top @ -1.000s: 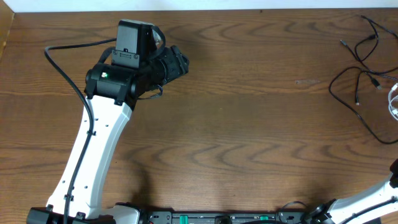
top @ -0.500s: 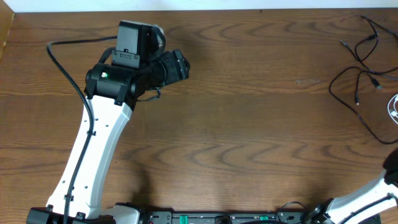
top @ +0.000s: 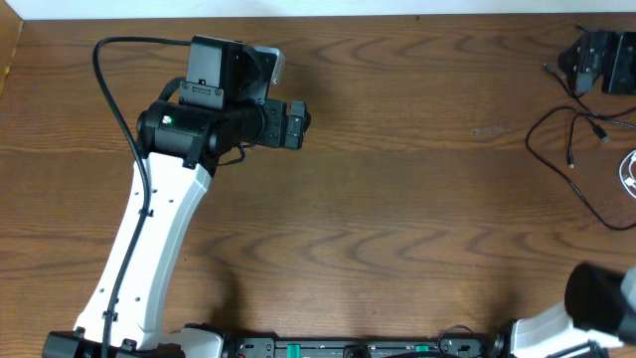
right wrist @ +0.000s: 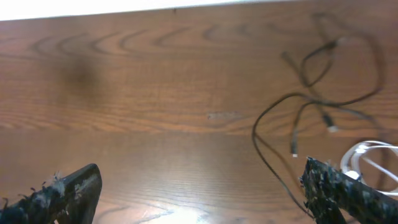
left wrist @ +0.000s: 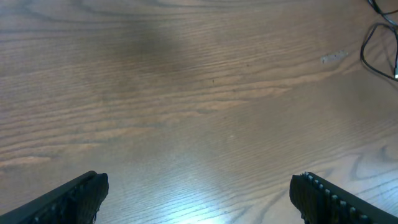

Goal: Untangle cables

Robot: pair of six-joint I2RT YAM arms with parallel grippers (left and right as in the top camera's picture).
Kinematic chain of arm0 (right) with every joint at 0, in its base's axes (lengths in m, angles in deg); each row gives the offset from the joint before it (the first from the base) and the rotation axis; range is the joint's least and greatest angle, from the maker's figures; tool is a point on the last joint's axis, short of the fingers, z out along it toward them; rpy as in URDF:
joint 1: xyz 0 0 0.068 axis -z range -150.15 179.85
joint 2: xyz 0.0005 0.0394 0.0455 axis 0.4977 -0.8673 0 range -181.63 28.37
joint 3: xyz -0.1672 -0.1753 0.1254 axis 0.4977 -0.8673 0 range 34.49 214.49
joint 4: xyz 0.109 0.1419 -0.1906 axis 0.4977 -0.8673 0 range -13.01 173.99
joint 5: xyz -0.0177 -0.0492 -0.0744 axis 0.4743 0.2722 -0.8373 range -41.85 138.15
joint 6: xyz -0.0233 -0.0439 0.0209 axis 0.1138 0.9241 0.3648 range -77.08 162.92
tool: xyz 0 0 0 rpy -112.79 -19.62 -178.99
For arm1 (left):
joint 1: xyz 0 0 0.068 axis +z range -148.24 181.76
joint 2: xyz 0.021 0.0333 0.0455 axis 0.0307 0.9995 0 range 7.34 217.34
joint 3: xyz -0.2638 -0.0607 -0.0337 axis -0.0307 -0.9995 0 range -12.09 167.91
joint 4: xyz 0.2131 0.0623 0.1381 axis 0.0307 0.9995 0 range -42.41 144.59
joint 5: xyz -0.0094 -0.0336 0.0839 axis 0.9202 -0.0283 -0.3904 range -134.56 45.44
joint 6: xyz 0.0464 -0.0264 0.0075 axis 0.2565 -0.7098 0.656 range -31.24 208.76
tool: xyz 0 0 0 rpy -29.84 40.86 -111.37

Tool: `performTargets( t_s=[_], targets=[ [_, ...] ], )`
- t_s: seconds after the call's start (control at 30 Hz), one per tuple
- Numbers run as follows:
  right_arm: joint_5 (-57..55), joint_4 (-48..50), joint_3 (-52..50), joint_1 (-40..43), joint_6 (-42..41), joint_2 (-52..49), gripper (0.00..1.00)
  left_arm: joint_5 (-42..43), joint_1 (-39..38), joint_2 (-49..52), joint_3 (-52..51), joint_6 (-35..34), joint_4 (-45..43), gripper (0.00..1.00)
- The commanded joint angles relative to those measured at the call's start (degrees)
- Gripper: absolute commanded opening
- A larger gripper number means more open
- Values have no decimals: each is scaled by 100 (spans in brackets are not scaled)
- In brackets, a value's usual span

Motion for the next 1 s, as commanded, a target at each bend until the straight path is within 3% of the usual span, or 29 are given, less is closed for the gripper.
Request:
performTargets(
  t_s=[0.0, 0.37, 0.7, 0.97],
  targets=[
    [-723, -74, 46, -155, -234, 579, 99, -79, -7, 7, -33, 210, 20, 98],
    [-608, -177, 46, -153, -251, 1506, 99, -79, -7, 7, -33, 210, 20, 98],
    [-433, -529, 44, -146, -295, 1665, 99, -79, -7, 4, -33, 210, 22, 98],
    [-398, -208, -83, -520, -293, 1759, 99, -79, -7, 7, -33, 212, 20, 98]
  ],
)
